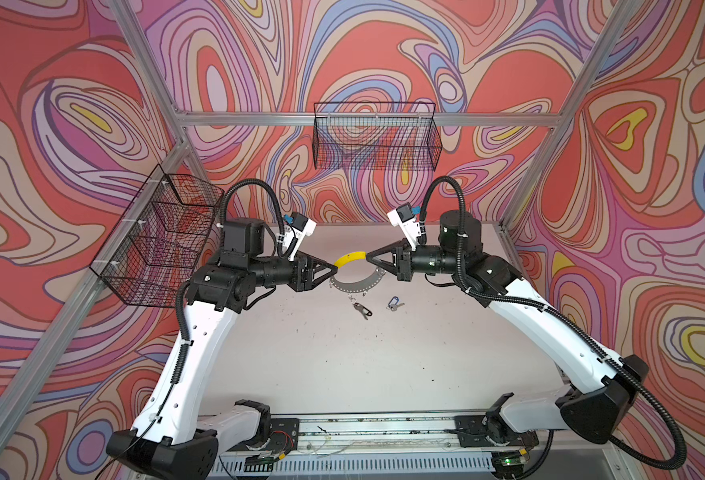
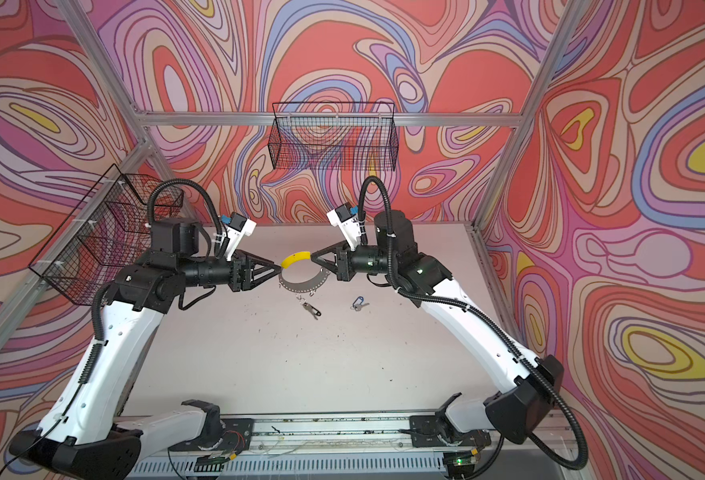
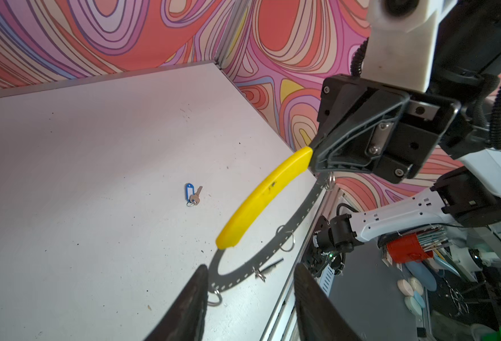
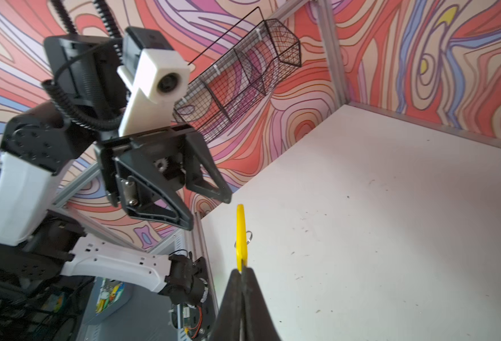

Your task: Put the keys on the keyring

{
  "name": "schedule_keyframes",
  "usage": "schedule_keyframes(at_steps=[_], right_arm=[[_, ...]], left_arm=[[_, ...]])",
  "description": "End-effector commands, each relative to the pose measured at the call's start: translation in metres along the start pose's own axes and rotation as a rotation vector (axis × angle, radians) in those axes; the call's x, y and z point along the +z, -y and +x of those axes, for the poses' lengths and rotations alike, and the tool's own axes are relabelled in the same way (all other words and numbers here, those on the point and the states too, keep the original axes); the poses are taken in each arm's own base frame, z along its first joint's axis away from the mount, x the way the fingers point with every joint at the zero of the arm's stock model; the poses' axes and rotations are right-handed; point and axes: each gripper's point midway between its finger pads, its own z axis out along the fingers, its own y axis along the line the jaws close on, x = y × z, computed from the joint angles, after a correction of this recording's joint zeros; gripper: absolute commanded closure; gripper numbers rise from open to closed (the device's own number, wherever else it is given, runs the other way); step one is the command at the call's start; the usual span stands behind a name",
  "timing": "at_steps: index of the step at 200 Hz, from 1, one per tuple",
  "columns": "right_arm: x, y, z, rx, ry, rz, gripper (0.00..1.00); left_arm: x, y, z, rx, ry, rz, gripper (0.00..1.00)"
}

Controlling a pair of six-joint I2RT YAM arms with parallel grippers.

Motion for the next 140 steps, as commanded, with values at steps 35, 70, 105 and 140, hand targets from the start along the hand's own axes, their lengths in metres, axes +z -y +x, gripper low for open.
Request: schedule_keyframes(at_steps=[35, 70, 105, 140], right_arm=[[-0.006, -0.029, -0.005, 0.01, 0.025, -0.156, 1.0], [-0.002, -0.029, -0.005, 0.007, 0.041, -0.185, 1.0], [0.002, -0.024, -0.003, 0.006, 0.05, -0.188, 1.0], [0.005, -0.02, -0.003, 0.001, 0.052, -0.187, 1.0]], left_arm=[[-0.002, 0.031, 0.008, 0.045, -0.052, 0.193, 0.44], [0.001, 0.032, 0.013, -0.018, -0.075, 0.234, 0.63], [0.0, 0.038, 0.01, -0.036, -0.063, 0.27, 0.88], [-0.005, 0.045, 0.009, -0.014, -0.043, 0.283, 1.0]])
